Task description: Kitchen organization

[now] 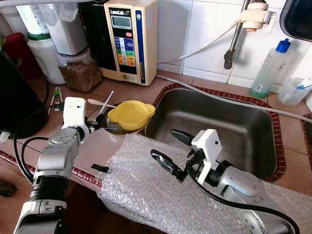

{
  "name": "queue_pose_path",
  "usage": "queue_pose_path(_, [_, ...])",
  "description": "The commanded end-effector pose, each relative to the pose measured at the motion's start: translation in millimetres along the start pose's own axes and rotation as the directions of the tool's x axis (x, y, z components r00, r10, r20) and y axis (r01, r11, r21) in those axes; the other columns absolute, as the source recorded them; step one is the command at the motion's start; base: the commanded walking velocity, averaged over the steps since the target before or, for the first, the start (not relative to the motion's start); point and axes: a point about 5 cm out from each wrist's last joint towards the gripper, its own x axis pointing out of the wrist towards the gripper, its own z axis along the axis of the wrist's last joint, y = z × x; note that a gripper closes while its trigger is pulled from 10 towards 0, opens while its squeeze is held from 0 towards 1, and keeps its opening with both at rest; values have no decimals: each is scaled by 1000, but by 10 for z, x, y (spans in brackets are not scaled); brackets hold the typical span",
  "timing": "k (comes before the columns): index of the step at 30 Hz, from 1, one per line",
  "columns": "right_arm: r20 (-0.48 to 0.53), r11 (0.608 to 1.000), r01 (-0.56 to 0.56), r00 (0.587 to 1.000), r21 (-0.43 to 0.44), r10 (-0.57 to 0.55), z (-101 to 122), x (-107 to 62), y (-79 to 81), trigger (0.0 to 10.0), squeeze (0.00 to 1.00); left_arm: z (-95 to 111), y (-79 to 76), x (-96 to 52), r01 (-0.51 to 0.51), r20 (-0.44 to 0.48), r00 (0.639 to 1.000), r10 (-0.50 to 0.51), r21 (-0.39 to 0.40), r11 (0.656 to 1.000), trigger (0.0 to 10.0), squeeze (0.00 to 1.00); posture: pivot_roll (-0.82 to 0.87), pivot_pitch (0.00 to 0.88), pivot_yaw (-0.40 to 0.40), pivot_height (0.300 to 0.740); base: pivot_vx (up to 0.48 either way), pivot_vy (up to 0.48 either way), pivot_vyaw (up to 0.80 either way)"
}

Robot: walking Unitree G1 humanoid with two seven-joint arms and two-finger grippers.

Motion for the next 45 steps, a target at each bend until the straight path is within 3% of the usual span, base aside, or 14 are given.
queue_pose_path(1, [3,1000,-7,1000,-10,7,17,10,7,10000,0,94,51,-14,-49,56,997,49,-9,999,10000,0,-112,0,61,740,0,0,0])
queue_pose_path(5, [2,1000,-7,1000,-10,7,15,12,6,10000,0,238,-35,-33,-24,152,988,35,-69,997,10000,0,-111,0,61,740,0,0,0])
queue_pose_path(7, [2,1000,-7,1000,-10,7,16,14,7,10000,0,249,-55,-35,-27,159,987,37,-60,998,10000,0,-111,0,61,740,0,0,0])
queue_pose_path(15, [1,1000,-7,1000,-9,7,12,5,11,10000,0,78,-19,-43,-62,67,996,65,-48,997,10000,0,-112,0,63,740,0,0,0])
queue_pose_path(21, [-1,1000,-5,1000,-12,5,24,-14,-41,10000,0,-6,-30,-32,40,-5,999,-40,23,999,10000,0,-107,0,61,740,0,0,0])
queue_pose_path(33, [-1,1000,6,1000,-18,-6,28,-27,-62,10000,0,-87,48,-9,65,-69,996,-60,72,995,9882,0,-114,0,67,740,0,0,0])
queue_pose_path(35, [-2,1000,8,1000,-18,-8,28,-31,-63,10000,0,-83,66,-8,64,-72,996,-58,80,995,8392,0,-117,2,67,740,0,0,0])
queue_pose_path(37, [-4,1000,9,1000,-20,-9,28,-39,-65,10000,0,-103,84,-9,69,-84,995,-61,87,994,5255,0,-116,3,67,740,0,0,0])
queue_pose_path(38, [-5,1000,10,1000,-21,-10,27,-41,-66,10000,0,-105,84,-9,70,-86,994,-63,89,994,5255,0,-116,3,67,740,0,0,0])
queue_pose_path(41, [-7,1000,10,1000,-23,-10,23,-44,-70,10000,0,-120,81,-19,78,-94,993,-69,91,993,2157,0,-111,0,66,740,0,0,0])
queue_pose_path(45, [-6,1000,5,1000,-25,-5,22,-33,-69,10000,0,-96,127,-27,58,-82,995,-50,99,993,3294,0,-108,0,65,740,0,0,0])
